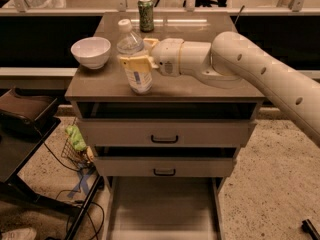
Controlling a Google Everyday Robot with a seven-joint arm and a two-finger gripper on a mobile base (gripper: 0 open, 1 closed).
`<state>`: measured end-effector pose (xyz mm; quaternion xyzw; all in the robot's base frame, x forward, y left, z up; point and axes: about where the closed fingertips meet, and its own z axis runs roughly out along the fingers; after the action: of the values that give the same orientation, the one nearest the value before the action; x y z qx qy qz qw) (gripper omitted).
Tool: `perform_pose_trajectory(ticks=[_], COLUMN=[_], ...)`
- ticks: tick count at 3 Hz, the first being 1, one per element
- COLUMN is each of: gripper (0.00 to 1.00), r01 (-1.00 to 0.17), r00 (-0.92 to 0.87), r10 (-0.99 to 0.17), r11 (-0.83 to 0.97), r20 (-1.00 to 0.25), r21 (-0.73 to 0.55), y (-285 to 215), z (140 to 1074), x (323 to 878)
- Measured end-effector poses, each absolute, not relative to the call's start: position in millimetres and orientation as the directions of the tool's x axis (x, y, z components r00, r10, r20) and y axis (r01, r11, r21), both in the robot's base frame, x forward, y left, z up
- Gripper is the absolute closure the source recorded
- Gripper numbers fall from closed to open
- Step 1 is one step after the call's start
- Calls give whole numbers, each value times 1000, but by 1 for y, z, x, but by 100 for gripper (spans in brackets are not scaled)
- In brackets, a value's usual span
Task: Move blue plastic bottle near green can
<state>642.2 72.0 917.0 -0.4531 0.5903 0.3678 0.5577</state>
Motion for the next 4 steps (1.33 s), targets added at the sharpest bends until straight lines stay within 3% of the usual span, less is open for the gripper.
perform_pose_trajectory(ticks=[1,3,4], gripper=[99,100,100], r01=[-945,-946,-933], r00=[32,58,100], r10=[-125,-135,-155], r11=[318,310,327], r20=[-992,-989,-983], r21=[-70,-98,-147], y=[73,72,65], z=[918,934,996], x=[642,645,664])
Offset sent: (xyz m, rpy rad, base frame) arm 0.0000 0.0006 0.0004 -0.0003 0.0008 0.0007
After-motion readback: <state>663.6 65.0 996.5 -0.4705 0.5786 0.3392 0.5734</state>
